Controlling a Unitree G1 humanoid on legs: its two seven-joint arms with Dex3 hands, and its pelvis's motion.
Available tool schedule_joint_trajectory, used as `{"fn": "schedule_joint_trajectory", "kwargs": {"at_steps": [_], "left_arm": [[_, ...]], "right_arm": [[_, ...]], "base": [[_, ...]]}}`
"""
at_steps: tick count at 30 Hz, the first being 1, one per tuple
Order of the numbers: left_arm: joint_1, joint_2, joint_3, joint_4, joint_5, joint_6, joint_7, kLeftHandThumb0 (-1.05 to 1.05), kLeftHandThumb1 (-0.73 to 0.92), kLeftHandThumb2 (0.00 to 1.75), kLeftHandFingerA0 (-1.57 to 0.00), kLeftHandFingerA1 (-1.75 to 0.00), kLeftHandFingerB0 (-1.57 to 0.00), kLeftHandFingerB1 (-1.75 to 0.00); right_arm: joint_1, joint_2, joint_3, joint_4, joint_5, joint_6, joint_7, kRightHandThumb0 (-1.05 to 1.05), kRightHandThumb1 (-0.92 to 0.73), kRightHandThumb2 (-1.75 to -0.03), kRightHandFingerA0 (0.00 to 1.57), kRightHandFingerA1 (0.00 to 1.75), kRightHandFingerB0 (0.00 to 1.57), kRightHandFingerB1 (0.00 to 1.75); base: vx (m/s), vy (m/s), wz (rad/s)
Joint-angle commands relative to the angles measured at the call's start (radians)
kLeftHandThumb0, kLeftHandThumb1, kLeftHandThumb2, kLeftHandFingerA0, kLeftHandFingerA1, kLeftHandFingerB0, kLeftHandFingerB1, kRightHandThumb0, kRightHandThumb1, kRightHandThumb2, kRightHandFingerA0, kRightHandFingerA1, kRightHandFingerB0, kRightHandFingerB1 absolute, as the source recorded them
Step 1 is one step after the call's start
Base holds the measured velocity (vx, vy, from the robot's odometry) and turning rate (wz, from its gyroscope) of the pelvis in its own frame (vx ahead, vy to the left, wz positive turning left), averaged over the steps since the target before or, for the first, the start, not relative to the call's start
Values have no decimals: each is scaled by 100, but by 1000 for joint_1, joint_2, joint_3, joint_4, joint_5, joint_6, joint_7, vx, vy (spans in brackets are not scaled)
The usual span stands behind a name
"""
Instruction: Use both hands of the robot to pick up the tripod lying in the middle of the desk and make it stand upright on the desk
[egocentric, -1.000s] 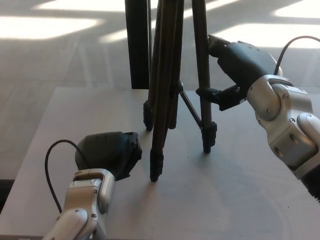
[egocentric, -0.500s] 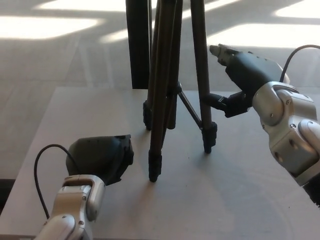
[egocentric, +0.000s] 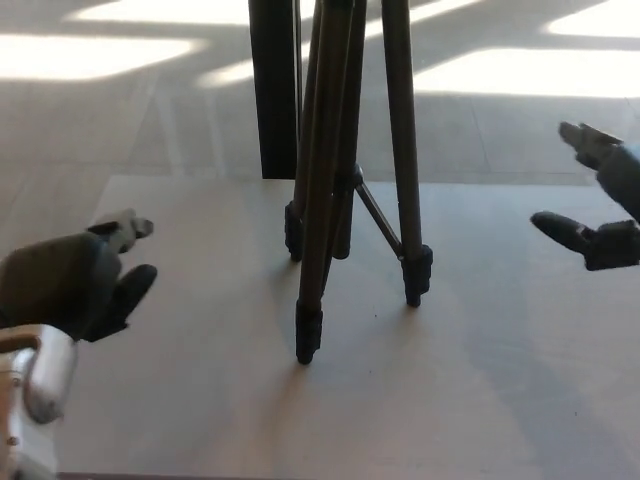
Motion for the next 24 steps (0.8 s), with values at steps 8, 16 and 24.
{"fn": "schedule_joint_trajectory", "kwargs": {"at_steps": [8,16,24], "left_arm": [[512,131,812,-81,-451,-84,-243,-71,52,92,-48,-71,-22,-55],[662,82,961,195,-528,-177,-161,-69,66,60,-57,-78,-27,-64],[625,-41,1148,365,-730,-153,-102,-68,66,60,-40,-80,-24,-65]], "right_arm": [[535,-126,-955,-63,292,-139,74,-101,-63,-102,0,20,8,4],[674,-104,-1344,179,324,-209,-166,-85,-64,-100,0,26,10,37],[722,-50,-1409,469,398,-395,-425,-84,-62,-99,4,52,18,47]], "base": [[0,0,0],[0,0,0],[0,0,0]]}}
